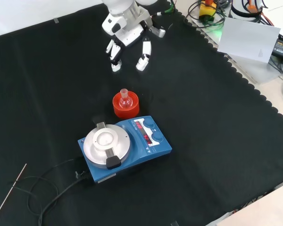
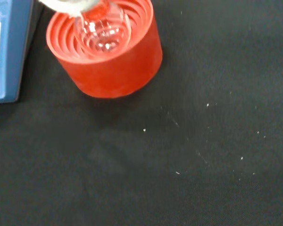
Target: Pick up the round-bottom flask.
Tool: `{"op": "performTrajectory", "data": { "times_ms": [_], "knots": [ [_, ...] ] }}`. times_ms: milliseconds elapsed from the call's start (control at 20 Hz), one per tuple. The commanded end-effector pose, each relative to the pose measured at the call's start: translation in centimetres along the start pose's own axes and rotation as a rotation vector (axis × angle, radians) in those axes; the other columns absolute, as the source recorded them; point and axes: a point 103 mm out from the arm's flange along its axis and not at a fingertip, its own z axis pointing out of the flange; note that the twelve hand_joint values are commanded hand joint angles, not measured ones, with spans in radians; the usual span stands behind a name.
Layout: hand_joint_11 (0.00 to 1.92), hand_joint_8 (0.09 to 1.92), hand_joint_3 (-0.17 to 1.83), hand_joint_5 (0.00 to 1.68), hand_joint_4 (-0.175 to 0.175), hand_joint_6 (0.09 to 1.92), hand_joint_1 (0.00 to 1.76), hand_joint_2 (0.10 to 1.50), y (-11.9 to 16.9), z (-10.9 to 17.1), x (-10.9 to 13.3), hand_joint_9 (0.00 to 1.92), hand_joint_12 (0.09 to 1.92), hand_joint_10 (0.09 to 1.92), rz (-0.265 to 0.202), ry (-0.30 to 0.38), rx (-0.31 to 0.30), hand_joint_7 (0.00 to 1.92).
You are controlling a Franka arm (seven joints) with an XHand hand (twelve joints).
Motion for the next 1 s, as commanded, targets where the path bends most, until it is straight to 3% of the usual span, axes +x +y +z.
{"op": "performTrajectory", "data": {
  "times_ms": [50,500,700,1000],
  "knots": [
    [0.41,0.79,0.51,0.39,-0.088,0.91,0.82,0.71,1.7,1.3,-0.8,0.72,1.38,0.84,-0.060,0.134,0.032,0.57],
    [0.40,0.81,0.58,0.21,-0.083,0.84,0.90,0.67,2.7,3.7,-2.5,0.68,1.38,0.87,-0.157,0.423,0.060,0.50],
    [0.39,0.83,0.60,0.16,-0.076,0.78,0.90,0.63,3.0,4.8,-2.9,0.65,1.39,0.89,-0.155,0.446,0.055,0.48],
    [0.38,0.84,0.59,0.14,-0.061,0.72,0.92,0.60,3.0,4.7,-2.8,0.65,1.39,0.90,-0.134,0.378,0.019,0.47]
  ]
}}
